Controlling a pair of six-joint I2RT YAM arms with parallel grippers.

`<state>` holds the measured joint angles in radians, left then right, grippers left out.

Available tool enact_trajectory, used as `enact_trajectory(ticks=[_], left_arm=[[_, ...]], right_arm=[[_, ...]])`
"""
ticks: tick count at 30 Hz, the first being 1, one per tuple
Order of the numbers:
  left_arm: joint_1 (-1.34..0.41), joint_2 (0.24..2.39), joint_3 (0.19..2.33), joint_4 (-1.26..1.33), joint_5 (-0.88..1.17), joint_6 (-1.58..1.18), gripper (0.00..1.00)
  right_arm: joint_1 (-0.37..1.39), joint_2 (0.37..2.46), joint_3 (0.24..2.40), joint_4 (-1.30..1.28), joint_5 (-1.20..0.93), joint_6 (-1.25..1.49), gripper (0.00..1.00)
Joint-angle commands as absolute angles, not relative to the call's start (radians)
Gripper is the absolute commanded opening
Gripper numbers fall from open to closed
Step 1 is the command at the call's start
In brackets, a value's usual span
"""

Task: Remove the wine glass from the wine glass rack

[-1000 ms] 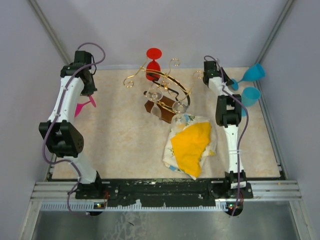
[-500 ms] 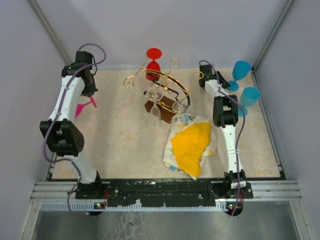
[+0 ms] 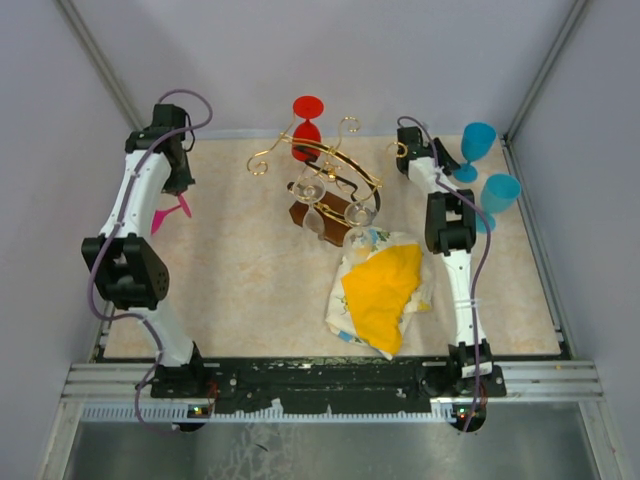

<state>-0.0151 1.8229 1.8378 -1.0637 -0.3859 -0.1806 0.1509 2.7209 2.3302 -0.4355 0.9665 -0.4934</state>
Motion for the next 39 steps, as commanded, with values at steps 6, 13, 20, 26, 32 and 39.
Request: enact_trajectory(ticks=[6,13,20,26,32,39], left_arm=[[-0.018,1.898,1.839,-1.104,-0.516,-0.159,0.0],[-0.037,1.948,1.792,-1.11,-0.664,-0.158,0.0],[-0.035,2.011,1.74,-1.169,-0.729,-0.187,0.0],[-0.037,2.067,1.755,-1.187,-0.797,-0.19,0.0],[-0.045,2.128,1.737,-1.194,-0.85,-0.197,0.0],[-0.043,2.178,1.744,-1.194,-0.868,-0.204,0.0]], right_arm=[[0.188,2.668,2.216,-0.481,0.754,-0.391,0.41],[0.189,2.643,2.165,-0.47,0.734,-0.373,0.4],[0.188,2.616,2.145,-0.493,0.697,-0.334,0.46],[0.187,2.588,2.094,-0.466,0.697,-0.329,0.59],[0.186,2.556,2.061,-0.459,0.682,-0.316,0.59],[0.184,2.516,2.029,-0.445,0.665,-0.305,0.59]])
